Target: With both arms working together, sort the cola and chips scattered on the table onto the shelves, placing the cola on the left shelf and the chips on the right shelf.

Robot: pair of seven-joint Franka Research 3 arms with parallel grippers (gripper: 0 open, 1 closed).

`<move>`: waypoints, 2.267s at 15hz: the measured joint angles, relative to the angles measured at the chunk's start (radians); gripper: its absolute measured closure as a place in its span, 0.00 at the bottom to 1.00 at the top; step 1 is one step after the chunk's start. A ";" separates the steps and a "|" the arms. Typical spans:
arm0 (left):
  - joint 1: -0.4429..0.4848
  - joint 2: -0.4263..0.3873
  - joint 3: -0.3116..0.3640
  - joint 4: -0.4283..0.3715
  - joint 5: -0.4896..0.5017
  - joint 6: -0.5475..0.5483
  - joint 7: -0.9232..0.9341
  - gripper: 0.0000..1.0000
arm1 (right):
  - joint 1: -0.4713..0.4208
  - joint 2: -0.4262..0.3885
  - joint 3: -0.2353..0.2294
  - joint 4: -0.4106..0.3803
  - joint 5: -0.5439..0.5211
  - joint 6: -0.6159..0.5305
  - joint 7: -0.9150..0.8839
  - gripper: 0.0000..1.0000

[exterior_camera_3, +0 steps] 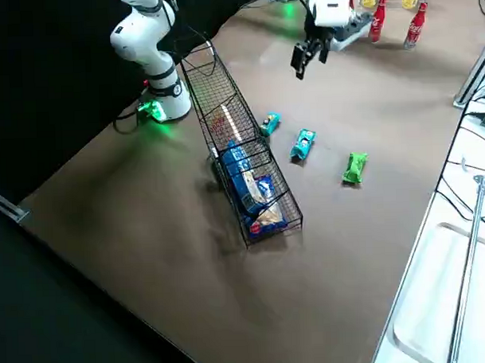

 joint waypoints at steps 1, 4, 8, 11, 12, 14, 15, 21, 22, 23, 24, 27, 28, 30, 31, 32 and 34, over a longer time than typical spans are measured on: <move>-0.007 0.041 0.000 0.043 0.041 0.007 -0.033 0.00 | 0.001 0.020 0.001 0.000 0.001 0.022 0.021 0.00; -0.029 0.175 0.003 0.161 0.127 0.094 -0.129 0.00 | 0.010 0.086 0.005 -0.001 0.001 0.099 0.193 0.00; -0.038 0.273 0.004 0.224 0.144 0.215 -0.189 0.03 | 0.038 0.244 0.005 0.080 -0.017 0.210 0.495 0.00; -0.039 0.274 0.004 0.226 0.145 0.236 -0.190 0.10 | 0.052 0.360 0.005 0.160 -0.048 0.303 0.700 0.07; -0.040 0.274 0.004 0.227 0.145 0.238 -0.190 0.11 | 0.053 0.392 0.005 0.176 -0.065 0.352 0.777 0.07; -0.040 0.275 0.004 0.227 0.145 0.240 -0.191 0.19 | 0.052 0.445 0.004 0.191 -0.114 0.414 0.898 0.10; -0.040 0.275 0.004 0.228 0.145 0.240 -0.191 0.19 | 0.052 0.468 0.003 0.193 -0.140 0.437 0.953 0.12; -0.040 0.275 0.005 0.230 0.145 0.249 -0.191 0.29 | 0.043 0.592 -0.005 0.197 -0.193 0.566 1.146 0.15; -0.040 0.275 0.005 0.230 0.145 0.249 -0.192 0.30 | 0.039 0.609 -0.006 0.198 -0.193 0.574 1.157 0.17; -0.041 0.275 0.005 0.230 0.145 0.249 -0.195 0.32 | 0.036 0.624 -0.007 0.199 -0.193 0.592 1.164 0.17; -0.041 0.275 0.005 0.230 0.145 0.250 -0.201 0.32 | 0.034 0.637 -0.007 0.202 -0.193 0.612 1.172 0.19; -0.051 0.277 0.011 0.230 0.145 0.250 -0.206 0.55 | 0.034 0.652 -0.006 0.210 -0.193 0.625 1.181 0.18; -0.054 0.277 0.013 0.230 0.145 0.251 -0.207 0.55 | 0.034 0.654 -0.004 0.211 -0.193 0.625 1.183 0.17; -0.059 0.278 0.017 0.230 0.145 0.251 -0.209 0.64 | 0.036 0.658 -0.003 0.211 -0.193 0.625 1.191 0.18; -0.060 0.278 0.019 0.230 0.145 0.251 -0.210 0.64 | 0.036 0.662 -0.002 0.211 -0.193 0.626 1.195 0.19; -0.061 0.278 0.021 0.231 0.145 0.252 -0.212 0.67 | 0.037 0.669 -0.002 0.211 -0.193 0.632 1.196 0.28; -0.061 0.278 0.021 0.231 0.145 0.252 -0.213 0.68 | 0.038 0.676 -0.001 0.211 -0.193 0.640 1.197 0.51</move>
